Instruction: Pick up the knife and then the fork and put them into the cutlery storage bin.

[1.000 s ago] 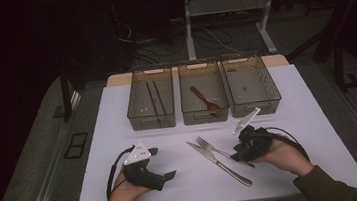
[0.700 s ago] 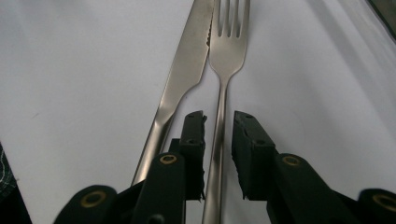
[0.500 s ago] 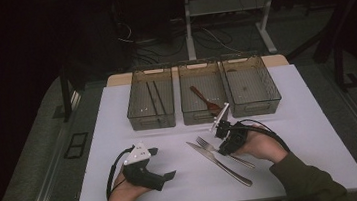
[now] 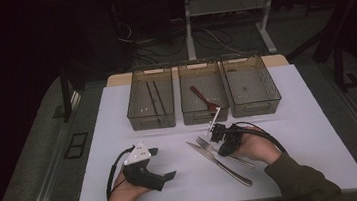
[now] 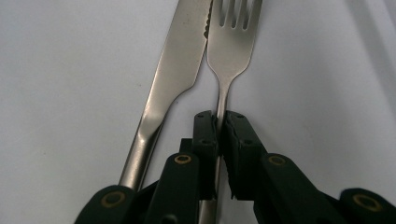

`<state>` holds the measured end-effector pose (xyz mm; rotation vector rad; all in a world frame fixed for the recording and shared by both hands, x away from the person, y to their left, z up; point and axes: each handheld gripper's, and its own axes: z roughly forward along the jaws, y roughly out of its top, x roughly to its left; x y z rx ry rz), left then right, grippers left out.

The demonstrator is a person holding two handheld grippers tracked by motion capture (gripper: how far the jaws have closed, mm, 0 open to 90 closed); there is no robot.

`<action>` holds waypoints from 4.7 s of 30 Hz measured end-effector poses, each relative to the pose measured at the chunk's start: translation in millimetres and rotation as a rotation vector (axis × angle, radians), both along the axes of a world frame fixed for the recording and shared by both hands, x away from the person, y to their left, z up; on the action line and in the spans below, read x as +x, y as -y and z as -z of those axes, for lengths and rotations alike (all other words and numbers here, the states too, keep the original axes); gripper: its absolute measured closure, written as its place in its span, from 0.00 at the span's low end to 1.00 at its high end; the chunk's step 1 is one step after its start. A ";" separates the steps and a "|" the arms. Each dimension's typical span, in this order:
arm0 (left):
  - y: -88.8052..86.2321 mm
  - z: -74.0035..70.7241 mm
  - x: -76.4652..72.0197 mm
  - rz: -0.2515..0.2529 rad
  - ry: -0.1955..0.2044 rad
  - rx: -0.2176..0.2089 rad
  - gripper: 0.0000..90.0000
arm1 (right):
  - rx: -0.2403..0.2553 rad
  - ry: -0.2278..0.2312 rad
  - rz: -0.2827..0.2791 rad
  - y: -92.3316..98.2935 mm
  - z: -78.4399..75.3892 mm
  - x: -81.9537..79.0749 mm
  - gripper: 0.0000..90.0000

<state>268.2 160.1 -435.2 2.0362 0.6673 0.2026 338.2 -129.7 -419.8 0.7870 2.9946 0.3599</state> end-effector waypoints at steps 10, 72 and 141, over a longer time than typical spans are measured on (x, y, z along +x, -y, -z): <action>-0.9 -0.3 0.2 0.001 0.003 -0.001 0.00 | 0.020 0.004 0.013 4.8 -0.1 1.9 0.94; 0.4 2.2 4.7 0.019 0.008 -0.034 0.00 | 0.659 0.541 0.432 171.9 -98.3 54.4 0.94; 4.2 2.7 1.9 0.028 0.001 -0.020 0.00 | 0.519 0.328 0.456 173.6 -61.6 63.9 0.54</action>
